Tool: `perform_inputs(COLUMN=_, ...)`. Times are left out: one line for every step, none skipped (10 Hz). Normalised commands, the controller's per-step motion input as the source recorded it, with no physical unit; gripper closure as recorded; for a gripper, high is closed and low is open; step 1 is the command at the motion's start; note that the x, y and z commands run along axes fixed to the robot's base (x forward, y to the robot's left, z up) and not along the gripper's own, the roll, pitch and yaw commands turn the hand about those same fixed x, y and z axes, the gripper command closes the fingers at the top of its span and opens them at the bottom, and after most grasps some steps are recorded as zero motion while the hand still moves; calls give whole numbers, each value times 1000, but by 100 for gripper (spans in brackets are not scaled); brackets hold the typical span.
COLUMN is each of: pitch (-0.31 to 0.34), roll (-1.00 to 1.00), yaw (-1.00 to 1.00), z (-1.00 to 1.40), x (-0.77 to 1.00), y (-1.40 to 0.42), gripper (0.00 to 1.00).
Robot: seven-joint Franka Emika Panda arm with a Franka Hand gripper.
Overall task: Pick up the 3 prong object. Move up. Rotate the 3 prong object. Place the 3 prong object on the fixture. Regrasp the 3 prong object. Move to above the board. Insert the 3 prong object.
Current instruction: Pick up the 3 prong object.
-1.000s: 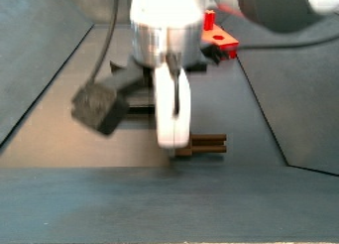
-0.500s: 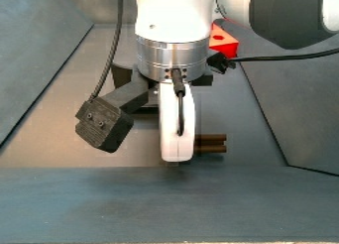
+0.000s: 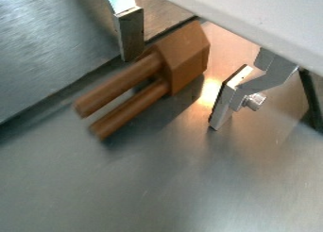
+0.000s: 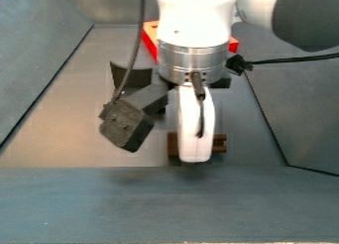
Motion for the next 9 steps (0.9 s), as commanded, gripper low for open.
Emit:
perform_inputs(pitch=-297, roll=-67, yaw=0, z=-657, x=0, y=-229, gripper=0)
perform_inputs(pitch=-284, roll=-64, yaw=83, z=-683, x=194, y=-83, gripper=0)
perform_inputs(pitch=-186, roll=-121, yaw=0, z=-749, x=383, y=0, gripper=0)
perform_inputs(pitch=-170, roll=-169, yaw=0, z=-626, x=346, y=117, gripper=0)
perform_inputs(pitch=-233, roll=-187, yaw=31, z=-369, x=0, y=54, gripper=0)
perform_inputs(pitch=0, roll=0, yaw=0, z=0, x=0, y=0, gripper=0)
perform_inputs(pitch=0, roll=0, yaw=0, z=0, x=0, y=0, gripper=100)
perform_inputs(pitch=0, roll=0, yaw=0, z=0, x=0, y=0, gripper=100)
perform_inputs(pitch=0, roll=0, yaw=0, z=0, x=0, y=0, gripper=100)
